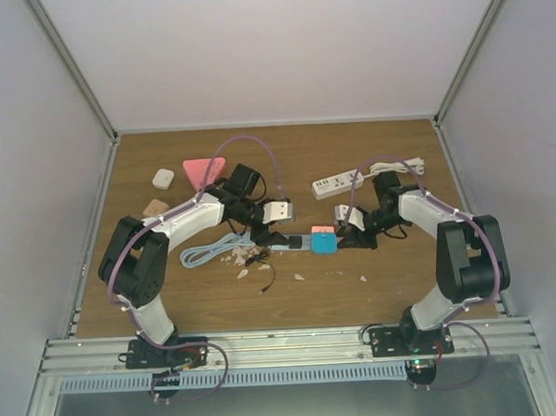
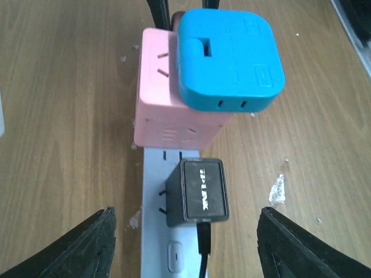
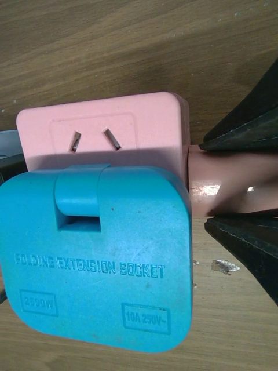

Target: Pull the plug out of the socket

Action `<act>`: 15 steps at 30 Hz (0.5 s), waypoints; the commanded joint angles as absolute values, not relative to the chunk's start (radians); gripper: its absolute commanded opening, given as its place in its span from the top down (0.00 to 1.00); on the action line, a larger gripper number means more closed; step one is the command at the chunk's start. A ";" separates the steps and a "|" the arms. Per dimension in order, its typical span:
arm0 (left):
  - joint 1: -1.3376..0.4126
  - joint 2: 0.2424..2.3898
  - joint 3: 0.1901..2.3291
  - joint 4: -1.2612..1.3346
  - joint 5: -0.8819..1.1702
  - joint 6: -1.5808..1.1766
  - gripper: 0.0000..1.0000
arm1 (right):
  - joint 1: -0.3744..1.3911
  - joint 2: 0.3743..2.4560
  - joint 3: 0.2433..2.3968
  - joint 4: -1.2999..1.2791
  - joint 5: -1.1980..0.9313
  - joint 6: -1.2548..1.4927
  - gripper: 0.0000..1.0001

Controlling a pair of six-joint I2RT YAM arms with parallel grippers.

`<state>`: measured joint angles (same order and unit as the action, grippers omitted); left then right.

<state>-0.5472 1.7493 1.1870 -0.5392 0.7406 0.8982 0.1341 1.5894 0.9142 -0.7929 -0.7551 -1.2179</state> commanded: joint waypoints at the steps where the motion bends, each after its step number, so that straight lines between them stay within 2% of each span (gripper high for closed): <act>1: -0.591 1.772 1.179 -0.428 0.704 0.889 0.34 | 0.133 1.645 0.916 -0.870 -0.757 -1.249 0.96; 9: -0.637 1.829 1.170 -0.407 0.654 0.891 0.44 | 0.119 1.679 0.959 -0.893 -0.748 -1.263 0.95; 12: -0.644 1.847 1.165 -0.403 0.635 0.883 0.56 | 0.117 1.679 0.971 -0.889 -0.754 -1.263 0.91; 15: -0.644 1.860 1.166 -0.404 0.630 0.876 0.72 | 0.113 1.649 0.967 -0.855 -0.753 -1.250 0.84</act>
